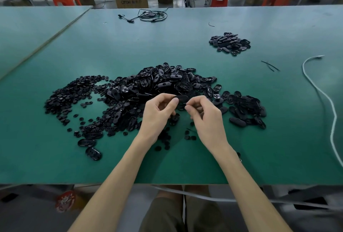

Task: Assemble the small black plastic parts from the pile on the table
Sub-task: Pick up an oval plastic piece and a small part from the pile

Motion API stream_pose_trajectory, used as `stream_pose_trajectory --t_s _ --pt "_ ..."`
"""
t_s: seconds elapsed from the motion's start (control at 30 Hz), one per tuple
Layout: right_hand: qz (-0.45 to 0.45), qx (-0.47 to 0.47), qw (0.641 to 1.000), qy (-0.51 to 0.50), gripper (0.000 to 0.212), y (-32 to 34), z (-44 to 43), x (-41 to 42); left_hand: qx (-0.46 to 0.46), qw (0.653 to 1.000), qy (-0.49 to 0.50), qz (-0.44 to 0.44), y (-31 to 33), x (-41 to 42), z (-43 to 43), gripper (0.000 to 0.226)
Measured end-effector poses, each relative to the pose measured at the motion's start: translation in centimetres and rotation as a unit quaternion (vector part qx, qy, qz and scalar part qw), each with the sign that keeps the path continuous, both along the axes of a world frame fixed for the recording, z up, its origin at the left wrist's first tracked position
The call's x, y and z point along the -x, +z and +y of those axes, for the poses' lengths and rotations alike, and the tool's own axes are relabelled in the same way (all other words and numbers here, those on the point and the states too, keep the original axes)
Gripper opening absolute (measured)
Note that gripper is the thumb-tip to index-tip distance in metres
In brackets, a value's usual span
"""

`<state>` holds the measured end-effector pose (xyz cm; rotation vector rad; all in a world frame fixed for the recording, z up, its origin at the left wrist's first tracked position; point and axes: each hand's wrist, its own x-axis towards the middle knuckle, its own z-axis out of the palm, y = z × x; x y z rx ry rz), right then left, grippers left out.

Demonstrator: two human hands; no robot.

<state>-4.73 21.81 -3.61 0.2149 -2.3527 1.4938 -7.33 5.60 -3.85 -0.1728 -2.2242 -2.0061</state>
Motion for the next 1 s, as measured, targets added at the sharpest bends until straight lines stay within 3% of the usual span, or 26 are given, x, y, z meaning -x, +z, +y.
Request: stream_pose_trajectory --t_s 0.23,0.53,0.8,1.0 --pt "0.01 0.001 1.0 -0.002 0.019 -0.08 0.26 0.16 -0.019 1.0 0.0 -0.003 0.03 -0.02 0.12 0.006" --pt "-0.017 0.061 0.998 -0.019 0.012 0.21 0.38 -0.01 -0.083 0.996 -0.019 -0.007 0.16 -0.16 0.34 0.008" --pt "-0.018 0.092 0.995 -0.034 0.013 0.51 0.87 0.04 0.004 1.0 -0.022 0.014 -0.3 0.12 -0.06 0.009" --pt "-0.035 0.119 0.992 -0.016 0.014 0.4 0.73 -0.15 0.011 0.999 -0.034 0.007 -0.34 0.12 0.21 0.009"
